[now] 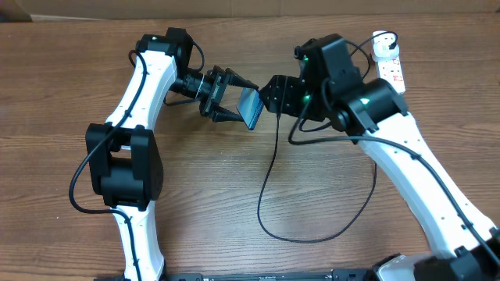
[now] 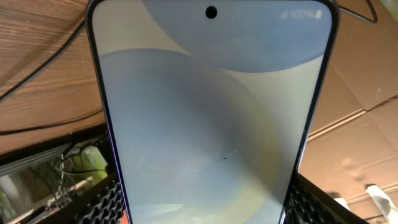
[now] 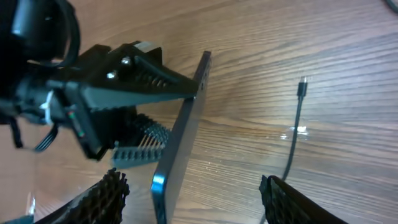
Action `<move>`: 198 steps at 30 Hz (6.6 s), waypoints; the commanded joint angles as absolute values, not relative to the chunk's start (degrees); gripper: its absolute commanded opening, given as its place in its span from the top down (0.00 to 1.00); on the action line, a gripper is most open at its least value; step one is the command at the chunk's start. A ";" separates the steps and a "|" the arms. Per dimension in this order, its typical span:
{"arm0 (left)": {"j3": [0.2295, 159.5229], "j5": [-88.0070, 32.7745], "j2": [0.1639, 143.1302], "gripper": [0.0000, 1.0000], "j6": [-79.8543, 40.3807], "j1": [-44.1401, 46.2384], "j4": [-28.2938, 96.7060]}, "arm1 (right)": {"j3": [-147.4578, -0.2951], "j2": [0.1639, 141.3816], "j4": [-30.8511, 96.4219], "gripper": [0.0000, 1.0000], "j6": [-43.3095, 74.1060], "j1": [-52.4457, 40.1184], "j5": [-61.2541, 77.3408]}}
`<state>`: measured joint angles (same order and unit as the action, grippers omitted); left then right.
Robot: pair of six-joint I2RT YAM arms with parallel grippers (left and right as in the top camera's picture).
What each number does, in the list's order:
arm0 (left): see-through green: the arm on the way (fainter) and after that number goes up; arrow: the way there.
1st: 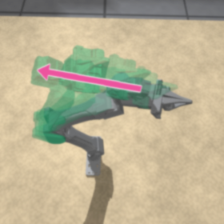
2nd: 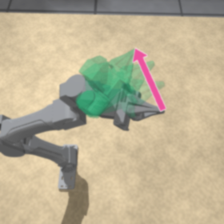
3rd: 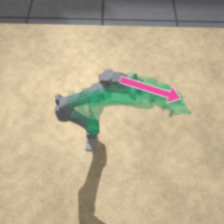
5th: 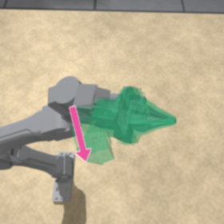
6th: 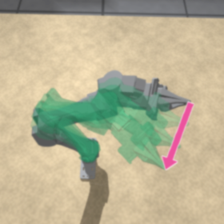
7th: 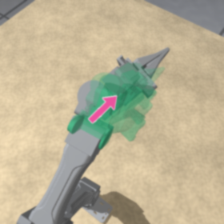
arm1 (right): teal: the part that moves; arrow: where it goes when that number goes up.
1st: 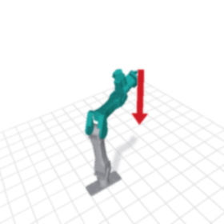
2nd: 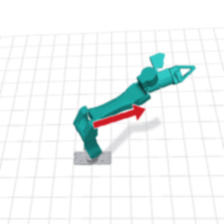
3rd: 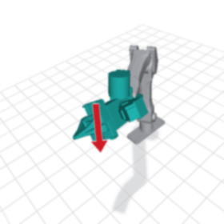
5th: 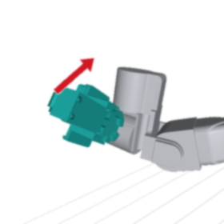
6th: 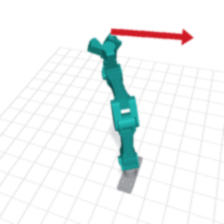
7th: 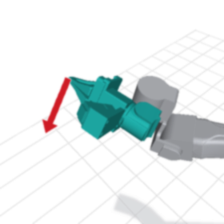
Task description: Plug charger to phone and switch on socket
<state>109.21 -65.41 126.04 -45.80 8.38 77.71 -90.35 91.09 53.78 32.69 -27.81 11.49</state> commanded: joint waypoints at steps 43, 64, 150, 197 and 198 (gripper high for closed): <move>110.85 -68.42 125.99 0.96 -52.31 8.27 74.26 | -90.06 99.18 48.07 0.81 38.72 -36.71 -2.50; 110.85 -68.45 125.99 0.91 -52.31 8.27 74.26 | -90.06 99.13 47.68 0.96 38.74 -36.69 -2.52; 69.04 -66.76 99.83 0.00 -69.17 5.06 -12.32 | -91.46 94.41 38.96 0.96 33.52 -4.64 56.42; 53.76 -46.44 99.85 0.21 -106.45 9.89 -60.07 | -90.91 98.15 32.69 0.96 54.04 -20.58 38.39; 53.76 -46.04 99.85 0.23 -106.26 9.89 -60.07 | -90.91 98.15 33.28 0.96 54.04 -20.62 38.39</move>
